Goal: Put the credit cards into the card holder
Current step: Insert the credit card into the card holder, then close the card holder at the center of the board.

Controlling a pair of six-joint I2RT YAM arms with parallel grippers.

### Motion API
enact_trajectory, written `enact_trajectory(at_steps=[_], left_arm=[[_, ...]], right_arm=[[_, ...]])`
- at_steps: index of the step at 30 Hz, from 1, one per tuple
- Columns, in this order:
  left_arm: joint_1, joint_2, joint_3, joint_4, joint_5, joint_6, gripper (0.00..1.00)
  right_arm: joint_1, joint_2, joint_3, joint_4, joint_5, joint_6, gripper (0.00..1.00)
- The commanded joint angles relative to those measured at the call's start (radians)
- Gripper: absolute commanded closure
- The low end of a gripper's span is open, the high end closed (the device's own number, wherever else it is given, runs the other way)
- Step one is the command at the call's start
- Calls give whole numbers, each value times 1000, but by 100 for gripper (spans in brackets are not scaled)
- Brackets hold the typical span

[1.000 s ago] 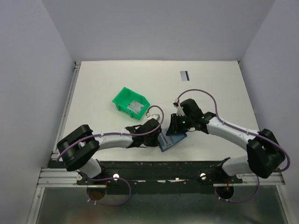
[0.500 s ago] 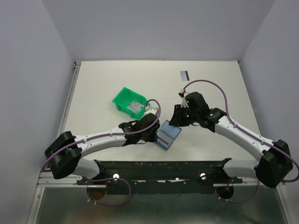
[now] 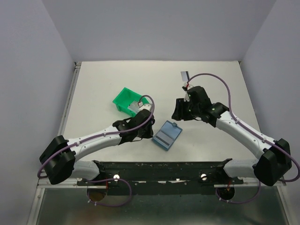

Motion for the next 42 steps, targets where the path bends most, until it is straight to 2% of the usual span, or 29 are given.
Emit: enact_trajectory(at_steps=[1, 10, 16, 21, 23, 26, 34, 39, 42], left_arm=[[6, 1, -30, 22, 22, -1, 83], [6, 23, -72, 65, 40, -12, 82], [39, 76, -15, 66, 40, 29, 80], [62, 79, -30, 86, 68, 29, 80], [62, 76, -46, 82, 72, 25, 80], [62, 48, -93, 82, 75, -1, 85], [42, -91, -263, 128, 107, -110, 92], [-18, -49, -271, 184, 132, -129, 96], [-59, 23, -245, 224, 147, -136, 98]], right_arm=[[-7, 28, -53, -38, 36, -20, 40], [-19, -27, -200, -12, -13, 89, 36], [-19, -114, -387, 115, -62, 237, 36], [-22, -119, -444, 178, -27, 282, 36], [-30, -105, -437, 186, -10, 264, 35], [-70, -78, -409, 190, 5, 203, 35], [-209, 75, -279, 221, -82, 58, 39], [-234, 187, -168, 239, -83, 54, 55], [-236, 290, -95, 236, -102, 55, 60]])
